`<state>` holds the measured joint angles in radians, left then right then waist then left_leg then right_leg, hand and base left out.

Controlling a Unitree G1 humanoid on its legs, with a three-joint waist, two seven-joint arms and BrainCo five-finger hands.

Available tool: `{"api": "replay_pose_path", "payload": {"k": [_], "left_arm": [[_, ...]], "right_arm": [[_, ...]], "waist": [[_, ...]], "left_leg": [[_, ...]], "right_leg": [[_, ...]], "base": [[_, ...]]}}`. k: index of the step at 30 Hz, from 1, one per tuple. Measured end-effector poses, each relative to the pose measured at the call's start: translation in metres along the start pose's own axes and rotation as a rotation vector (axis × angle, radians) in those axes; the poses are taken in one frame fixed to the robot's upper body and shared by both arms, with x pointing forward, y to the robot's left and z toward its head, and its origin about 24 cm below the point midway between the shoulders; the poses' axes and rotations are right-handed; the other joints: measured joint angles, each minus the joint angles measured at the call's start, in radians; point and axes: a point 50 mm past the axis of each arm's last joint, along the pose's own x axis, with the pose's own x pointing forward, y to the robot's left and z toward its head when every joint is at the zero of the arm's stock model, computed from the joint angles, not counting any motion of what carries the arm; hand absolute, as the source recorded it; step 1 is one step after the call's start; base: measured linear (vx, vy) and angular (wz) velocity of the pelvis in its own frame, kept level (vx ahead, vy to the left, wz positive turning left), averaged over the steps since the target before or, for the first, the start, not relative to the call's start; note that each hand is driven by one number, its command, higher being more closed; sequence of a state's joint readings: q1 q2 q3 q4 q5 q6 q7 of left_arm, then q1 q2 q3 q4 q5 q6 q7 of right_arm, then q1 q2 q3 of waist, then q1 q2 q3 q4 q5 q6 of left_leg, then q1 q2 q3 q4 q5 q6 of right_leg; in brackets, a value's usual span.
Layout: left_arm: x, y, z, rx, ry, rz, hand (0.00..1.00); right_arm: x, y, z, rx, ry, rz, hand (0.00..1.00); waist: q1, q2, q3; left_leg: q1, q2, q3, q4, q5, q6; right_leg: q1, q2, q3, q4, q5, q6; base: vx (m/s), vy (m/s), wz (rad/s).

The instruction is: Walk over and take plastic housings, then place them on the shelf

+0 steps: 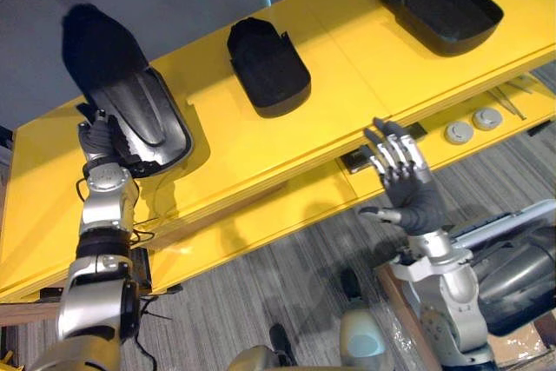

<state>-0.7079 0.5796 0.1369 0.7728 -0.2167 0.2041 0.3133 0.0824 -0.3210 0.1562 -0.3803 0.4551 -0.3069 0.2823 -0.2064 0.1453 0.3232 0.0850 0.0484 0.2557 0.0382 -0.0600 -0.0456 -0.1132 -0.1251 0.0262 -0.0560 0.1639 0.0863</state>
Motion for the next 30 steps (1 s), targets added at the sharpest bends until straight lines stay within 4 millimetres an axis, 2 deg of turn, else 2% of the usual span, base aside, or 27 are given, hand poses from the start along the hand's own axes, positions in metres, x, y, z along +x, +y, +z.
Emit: {"api": "replay_pose_path", "payload": {"k": [3, 5, 8, 12, 16, 20, 25, 28, 29, 30], "left_arm": [[0.002, 0.003, -0.009, 0.018, 0.056, -0.030, 1.00], [0.004, 0.006, -0.004, 0.012, 0.048, -0.036, 1.00], [0.007, 0.006, 0.014, -0.008, 0.006, -0.039, 1.00], [0.007, 0.001, 0.017, 0.012, -0.005, -0.066, 1.00], [0.006, -0.007, 0.038, 0.003, -0.068, -0.086, 1.00], [0.005, -0.015, 0.059, 0.000, -0.120, -0.110, 1.00], [0.002, -0.025, 0.080, 0.001, -0.158, -0.138, 1.00], [0.002, -0.026, 0.085, -0.031, -0.155, -0.127, 1.00], [0.002, -0.026, 0.085, -0.037, -0.151, -0.122, 0.00], [0.002, -0.026, 0.085, -0.040, -0.145, -0.120, 0.00]], "right_arm": [[0.007, 0.008, 0.000, 0.012, -0.014, 0.056, 0.00], [0.013, 0.012, 0.002, 0.015, -0.034, 0.107, 0.00], [0.024, 0.026, 0.009, 0.031, -0.082, 0.192, 0.00], [0.031, 0.039, 0.011, 0.060, -0.106, 0.252, 0.00], [0.041, 0.049, 0.023, 0.067, -0.171, 0.307, 0.00], [0.047, 0.054, 0.029, 0.070, -0.194, 0.337, 0.00], [0.049, 0.056, 0.030, 0.074, -0.185, 0.334, 0.00], [0.049, 0.056, 0.030, 0.073, -0.186, 0.333, 0.00], [0.049, 0.055, 0.030, 0.072, -0.188, 0.332, 0.00], [0.049, 0.055, 0.031, 0.070, -0.189, 0.330, 0.00]], "waist": [[0.000, -0.002, 0.010], [0.000, -0.008, 0.033], [0.002, -0.015, 0.066], [-0.002, -0.017, 0.073], [0.001, -0.026, 0.114], [0.002, -0.022, 0.144], [-0.004, -0.022, 0.146], [-0.004, -0.022, 0.146], [-0.003, -0.022, 0.146], [-0.002, -0.022, 0.146]], "left_leg": [[-0.002, -0.009, 0.002, 0.009, 0.000, 0.000], [-0.006, -0.013, 0.002, 0.014, 0.000, 0.000], [-0.044, -0.022, 0.000, 0.022, -0.001, -0.001], [-0.059, -0.031, -0.001, 0.004, -0.003, -0.002], [-0.104, -0.045, -0.005, 0.024, -0.013, 0.004], [-0.139, -0.046, -0.005, 0.043, -0.009, -0.002], [-0.148, -0.044, 0.003, 0.043, -0.008, -0.004], [-0.153, -0.042, 0.009, 0.044, -0.008, -0.004], [-0.153, -0.042, 0.016, 0.044, -0.008, -0.004], [-0.153, -0.042, 0.024, 0.044, -0.008, -0.004]], "right_leg": [[-0.009, -0.015, 0.005, 0.018, -0.002, 0.000], [-0.020, -0.020, 0.006, 0.038, -0.006, 0.002], [-0.065, -0.026, 0.002, 0.076, -0.008, 0.007], [-0.103, -0.035, -0.001, 0.121, -0.018, 0.019], [-0.169, -0.057, -0.001, 0.200, -0.042, 0.025], [-0.204, -0.063, -0.002, 0.229, -0.044, 0.022], [-0.239, -0.064, 0.007, 0.275, -0.064, 0.025], [-0.248, -0.062, 0.011, 0.283, -0.069, 0.026], [-0.251, -0.061, 0.015, 0.287, -0.071, 0.026], [-0.253, -0.060, 0.017, 0.289, -0.073, 0.027]], "base": [[-0.04, 0.035, -0.03], [-0.06, 0.030, 0.04], [-0.11, 0.011, 0.13], [-0.07, 0.006, 0.12], [-0.08, -0.011, 0.15], [-0.04, -0.024, 0.09], [0.03, -0.033, -0.01], [0.04, -0.046, 0.02], [0.03, -0.029, -0.03], [0.02, -0.027, -0.04]]}}
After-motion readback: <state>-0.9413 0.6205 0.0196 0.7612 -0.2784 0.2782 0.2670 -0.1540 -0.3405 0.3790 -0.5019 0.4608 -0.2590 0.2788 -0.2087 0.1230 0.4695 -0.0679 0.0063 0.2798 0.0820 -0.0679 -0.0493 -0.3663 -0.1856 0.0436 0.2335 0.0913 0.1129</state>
